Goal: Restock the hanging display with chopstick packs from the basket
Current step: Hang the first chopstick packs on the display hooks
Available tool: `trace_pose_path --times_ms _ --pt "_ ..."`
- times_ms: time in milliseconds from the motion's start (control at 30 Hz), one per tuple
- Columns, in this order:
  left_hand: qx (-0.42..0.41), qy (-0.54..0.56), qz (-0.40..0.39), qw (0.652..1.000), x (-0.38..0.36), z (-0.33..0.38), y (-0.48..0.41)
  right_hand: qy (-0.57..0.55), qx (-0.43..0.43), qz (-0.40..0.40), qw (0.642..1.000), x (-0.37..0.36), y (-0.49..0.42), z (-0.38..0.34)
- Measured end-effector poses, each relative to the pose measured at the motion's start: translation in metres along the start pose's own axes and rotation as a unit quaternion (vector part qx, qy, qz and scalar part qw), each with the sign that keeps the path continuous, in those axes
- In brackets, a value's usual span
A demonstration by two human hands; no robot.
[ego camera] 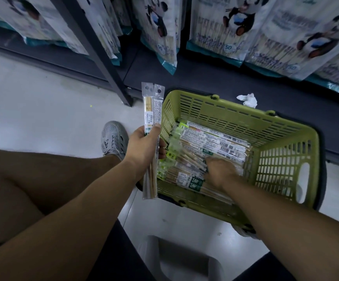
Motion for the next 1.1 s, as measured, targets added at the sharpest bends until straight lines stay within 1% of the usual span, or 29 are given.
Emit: trace_pose_path --times_ms 100,167,233,300,367,400,467,500,567,667,700,767,833,867,900,967,1033,1100 --pt "-0.002 -0.017 -0.006 1.0 -0.001 0.001 0.002 -0.051 0.003 -0.021 0.998 0.008 0.007 0.005" --pt "-0.005 -0.031 -0.007 0.999 -0.002 0.002 0.002 -0.152 0.007 -0.02 0.988 0.023 0.012 0.005" --pt "-0.005 -0.044 -0.005 0.999 -0.005 0.001 0.002 -0.266 0.005 0.012 0.964 0.045 0.02 0.003" --pt "0.006 -0.034 -0.009 0.999 -0.013 -0.003 0.002 -0.328 -0.005 0.059 0.943 0.071 0.029 -0.004" --pt "0.023 -0.013 -0.021 0.999 -0.022 -0.007 0.004 -0.364 -0.002 0.09 0.927 0.093 0.041 -0.02" --pt "0.03 -0.003 -0.039 0.999 -0.03 -0.008 0.007 -0.377 0.004 0.106 0.92 0.103 0.048 -0.031" --pt "0.032 0.046 -0.109 0.992 -0.052 -0.006 0.014 -0.386 0.032 0.147 0.91 0.12 0.062 -0.054" --pt "0.032 0.078 -0.139 0.987 -0.062 -0.003 0.019 -0.379 0.052 0.155 0.911 0.126 0.07 -0.067" --pt "0.035 0.126 -0.164 0.978 -0.073 0.001 0.024 -0.351 0.095 0.142 0.921 0.127 0.081 -0.093" --pt "0.04 0.144 -0.157 0.976 -0.072 0.0 0.022 -0.309 0.1 0.095 0.941 0.118 0.083 -0.108" --pt "0.047 0.15 -0.149 0.976 -0.069 -0.002 0.021 -0.32 0.102 0.085 0.938 0.117 0.082 -0.11" --pt "0.051 0.126 -0.111 0.985 -0.056 -0.005 0.016 -0.393 0.109 0.093 0.908 0.122 0.08 -0.107" --pt "0.033 0.061 -0.053 0.996 -0.04 -0.003 0.01 -0.46 0.09 0.134 0.873 0.129 0.072 -0.089" --pt "0.019 0.045 -0.036 0.998 -0.034 0.0 0.007 -0.458 0.079 0.152 0.872 0.131 0.066 -0.078" --pt "0.011 0.045 -0.027 0.999 -0.03 0.003 0.005 -0.431 0.071 0.163 0.884 0.131 0.059 -0.067" --pt "0.006 0.055 -0.021 0.998 -0.023 0.008 0.002 -0.342 0.047 0.144 0.927 0.118 0.037 -0.042" --pt "-0.015 0.036 -0.03 0.999 -0.018 0.014 0.0 -0.239 0.005 0.089 0.967 0.092 0.013 -0.013" --pt "-0.034 -0.011 -0.044 0.998 -0.014 0.015 -0.004 -0.155 -0.027 0.026 0.987 0.063 -0.002 0.009"
Point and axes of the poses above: each hand's wrist, its own y-axis away from the middle knuckle, its own x-axis out of the back of the hand, z = x × y, the point moved 9 cm from there along -y, towards the middle knuckle, and after that the axes turned 9 degrees about -y, right-handed, at the moved point
